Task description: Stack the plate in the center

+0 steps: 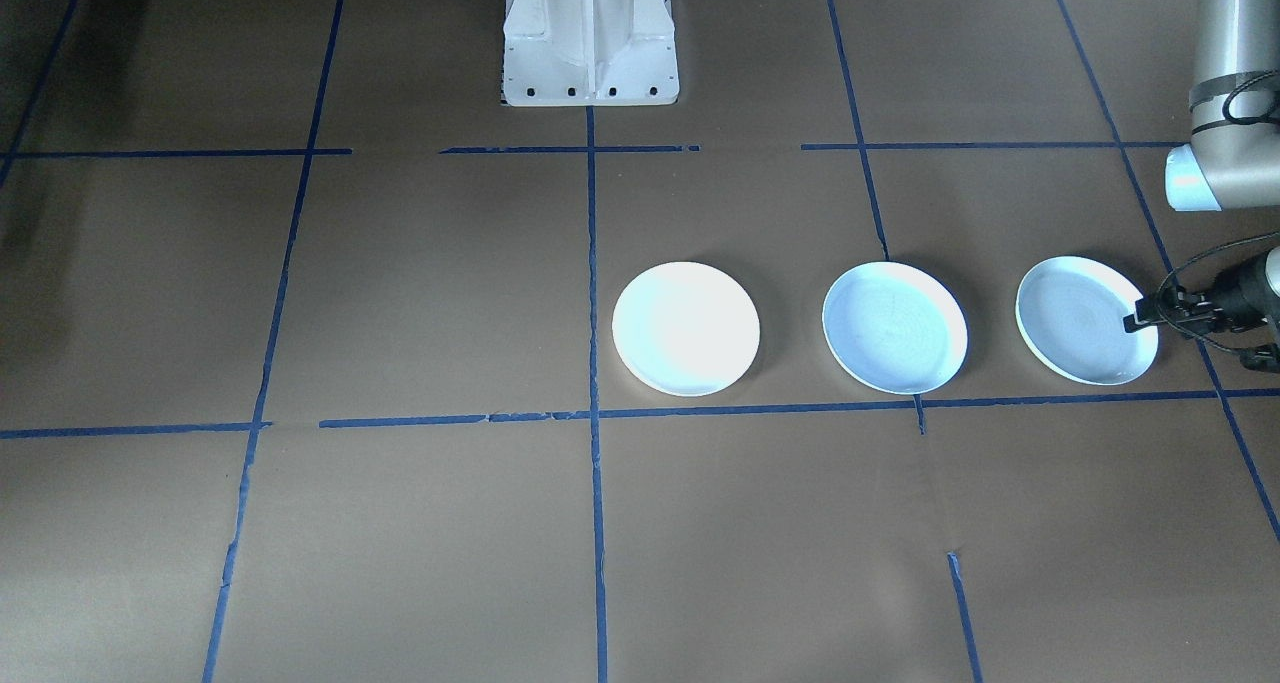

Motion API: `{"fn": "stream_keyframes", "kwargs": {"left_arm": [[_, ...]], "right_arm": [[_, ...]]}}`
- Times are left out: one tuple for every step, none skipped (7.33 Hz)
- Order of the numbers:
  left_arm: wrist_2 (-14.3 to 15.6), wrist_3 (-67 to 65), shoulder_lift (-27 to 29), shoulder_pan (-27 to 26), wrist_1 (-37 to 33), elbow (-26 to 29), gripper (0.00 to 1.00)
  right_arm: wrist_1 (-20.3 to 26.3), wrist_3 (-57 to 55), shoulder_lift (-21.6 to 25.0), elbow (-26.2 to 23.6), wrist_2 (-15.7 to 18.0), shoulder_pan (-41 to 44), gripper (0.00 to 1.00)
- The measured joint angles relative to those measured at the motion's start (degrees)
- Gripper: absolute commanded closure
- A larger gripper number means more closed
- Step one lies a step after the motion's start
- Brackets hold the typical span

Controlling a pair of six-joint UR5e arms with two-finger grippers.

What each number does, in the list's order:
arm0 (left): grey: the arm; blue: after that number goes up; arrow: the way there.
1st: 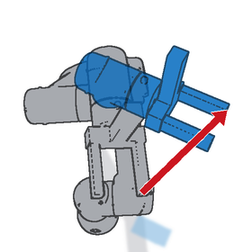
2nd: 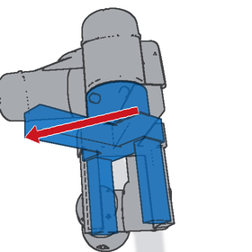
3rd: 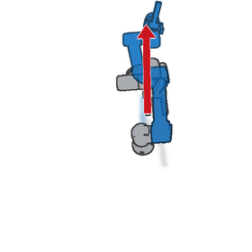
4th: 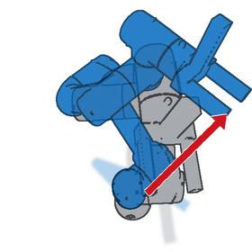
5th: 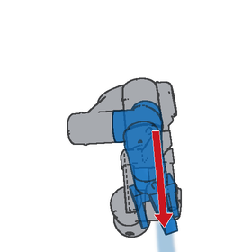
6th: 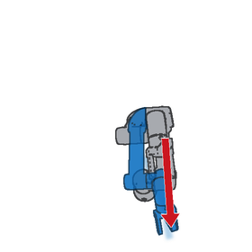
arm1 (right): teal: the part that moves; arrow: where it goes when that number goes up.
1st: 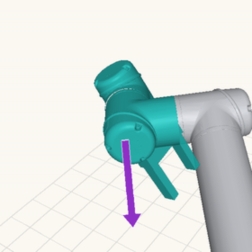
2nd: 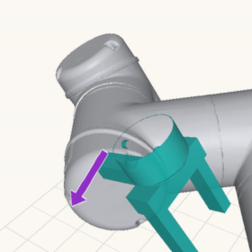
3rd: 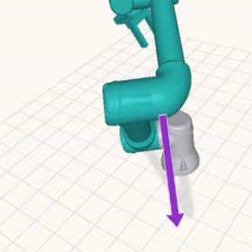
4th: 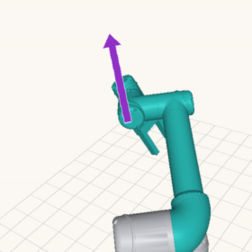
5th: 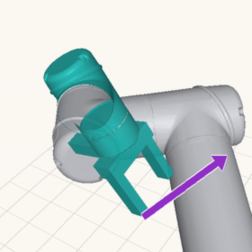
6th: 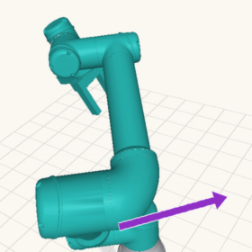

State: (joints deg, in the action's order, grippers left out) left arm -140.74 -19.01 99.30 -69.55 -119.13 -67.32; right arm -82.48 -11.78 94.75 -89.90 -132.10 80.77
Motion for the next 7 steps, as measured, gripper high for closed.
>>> {"fn": "stream_keyframes", "kwargs": {"left_arm": [[-0.03,0.01,0.02,0.51,0.11,0.12,0.38],[0.01,0.02,0.02,0.78,0.4,0.2,0.6],[0.05,0.04,0.0,0.91,1.05,0.21,0.79],[0.03,0.12,-0.09,0.95,1.91,0.13,1.0],[-0.06,0.17,-0.2,0.94,2.54,0.0,1.0],[-0.22,0.17,-0.34,0.74,2.85,-0.18,1.0],[-1.11,0.23,-0.58,-0.1,2.97,-0.57,1.0]], "right_arm": [[0.01,-0.02,0.0,0.03,0.0,0.0,0.0],[-0.01,-0.05,0.0,0.04,0.0,0.0,0.0],[0.01,-0.06,0.0,0.03,0.0,0.0,0.0],[0.01,-0.03,0.0,0.0,0.0,0.0,0.0],[-0.03,-0.01,0.0,0.0,0.0,0.0,0.0],[-0.04,-0.02,0.0,0.01,0.0,0.0,0.0],[-0.04,-0.05,0.0,0.01,0.0,0.0,0.0]]}}
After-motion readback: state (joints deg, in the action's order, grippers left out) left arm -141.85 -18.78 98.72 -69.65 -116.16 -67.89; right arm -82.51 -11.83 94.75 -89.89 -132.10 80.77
